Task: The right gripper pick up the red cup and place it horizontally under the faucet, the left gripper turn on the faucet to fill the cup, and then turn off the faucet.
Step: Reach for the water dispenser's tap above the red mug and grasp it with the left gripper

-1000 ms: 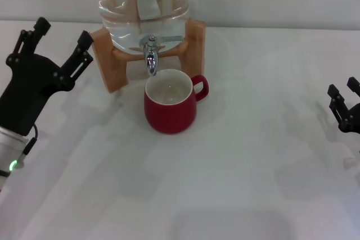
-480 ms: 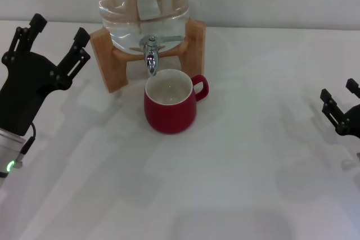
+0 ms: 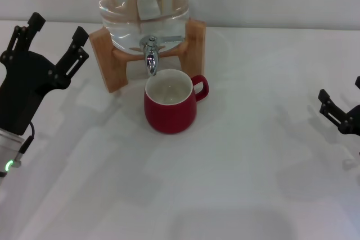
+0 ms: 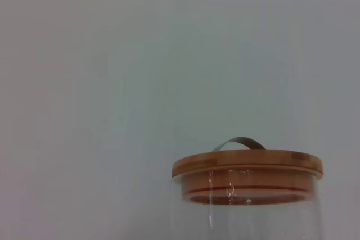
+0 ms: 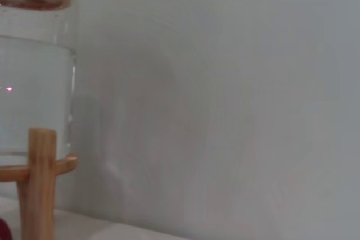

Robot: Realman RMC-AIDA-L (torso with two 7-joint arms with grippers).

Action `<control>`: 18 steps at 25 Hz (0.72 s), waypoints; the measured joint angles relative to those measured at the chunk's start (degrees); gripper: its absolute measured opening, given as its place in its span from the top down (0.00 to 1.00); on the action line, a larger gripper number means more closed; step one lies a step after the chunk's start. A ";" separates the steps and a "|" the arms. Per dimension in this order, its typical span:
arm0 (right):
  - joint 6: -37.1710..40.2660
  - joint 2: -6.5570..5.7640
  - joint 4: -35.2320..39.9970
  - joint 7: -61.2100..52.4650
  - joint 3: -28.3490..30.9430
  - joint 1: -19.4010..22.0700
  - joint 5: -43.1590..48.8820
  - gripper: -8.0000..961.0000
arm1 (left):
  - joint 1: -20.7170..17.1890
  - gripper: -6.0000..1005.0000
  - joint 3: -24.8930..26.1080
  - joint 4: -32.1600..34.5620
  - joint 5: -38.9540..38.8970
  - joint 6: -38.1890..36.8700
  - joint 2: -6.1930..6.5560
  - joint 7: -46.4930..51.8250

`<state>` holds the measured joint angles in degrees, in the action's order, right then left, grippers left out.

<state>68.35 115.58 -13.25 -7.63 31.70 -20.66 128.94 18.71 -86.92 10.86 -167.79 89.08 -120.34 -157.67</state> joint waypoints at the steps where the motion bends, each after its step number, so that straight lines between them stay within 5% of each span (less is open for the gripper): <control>1: 0.12 0.00 -0.05 -0.04 0.17 0.11 -0.11 0.11 | 0.00 0.11 0.00 0.01 0.00 0.01 0.01 0.00; 12: -0.16 -0.06 0.04 -0.20 0.20 0.19 -0.18 0.10 | -0.32 0.11 -0.91 4.91 0.31 -7.38 0.27 5.14; 18: -0.15 -0.09 0.24 -0.20 0.26 0.13 -0.27 0.10 | -4.71 0.11 -4.90 16.43 0.43 -19.59 0.54 6.41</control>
<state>68.20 115.49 -13.01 -7.83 31.96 -20.53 128.67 14.01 -91.82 27.28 -167.36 69.49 -119.80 -151.26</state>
